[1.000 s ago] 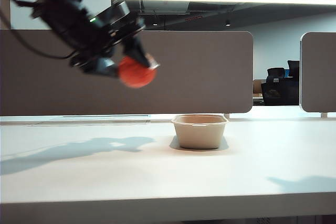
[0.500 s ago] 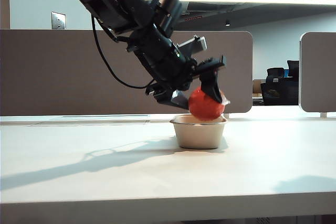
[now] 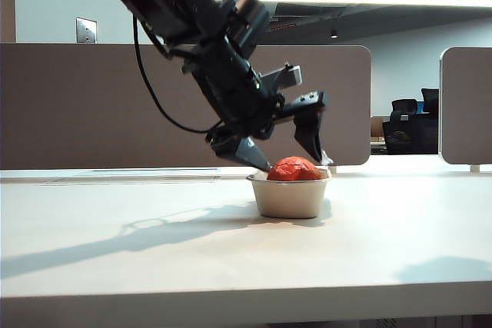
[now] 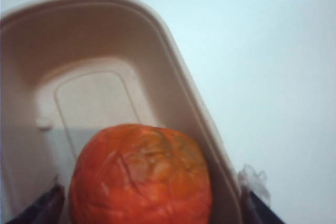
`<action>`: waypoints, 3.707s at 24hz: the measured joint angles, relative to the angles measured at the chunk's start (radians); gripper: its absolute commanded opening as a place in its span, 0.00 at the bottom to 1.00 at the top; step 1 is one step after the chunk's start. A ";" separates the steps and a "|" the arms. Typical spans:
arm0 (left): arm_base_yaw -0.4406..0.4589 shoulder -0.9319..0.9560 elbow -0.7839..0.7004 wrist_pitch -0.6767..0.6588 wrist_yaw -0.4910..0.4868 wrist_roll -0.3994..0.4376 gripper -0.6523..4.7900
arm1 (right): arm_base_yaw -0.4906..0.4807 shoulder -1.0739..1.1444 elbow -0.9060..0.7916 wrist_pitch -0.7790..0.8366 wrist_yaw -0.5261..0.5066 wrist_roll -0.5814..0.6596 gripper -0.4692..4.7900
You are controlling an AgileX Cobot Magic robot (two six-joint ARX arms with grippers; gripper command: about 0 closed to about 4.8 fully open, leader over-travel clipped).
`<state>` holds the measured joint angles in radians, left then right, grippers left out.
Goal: Pick up the orange and place it into the paper lunchbox.
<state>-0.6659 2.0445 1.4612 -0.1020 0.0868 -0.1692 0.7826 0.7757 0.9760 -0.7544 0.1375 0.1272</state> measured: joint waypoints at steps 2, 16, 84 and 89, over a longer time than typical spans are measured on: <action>0.000 -0.033 0.007 -0.040 -0.013 0.001 0.79 | 0.000 0.000 0.000 0.000 0.008 0.000 0.08; -0.026 -0.411 -0.021 -0.411 -0.153 0.089 0.11 | -0.005 0.005 -0.063 0.073 0.067 -0.004 0.08; 0.615 -2.021 -1.428 0.033 -0.001 0.169 0.11 | -0.029 -0.670 -0.636 0.607 0.150 -0.076 0.08; 0.615 -2.038 -1.456 0.031 -0.022 0.172 0.11 | -0.029 -0.670 -0.636 0.606 0.150 -0.076 0.08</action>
<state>-0.0509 0.0063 0.0055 -0.0715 0.0647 0.0029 0.7536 0.1059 0.3405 -0.1482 0.2874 0.0517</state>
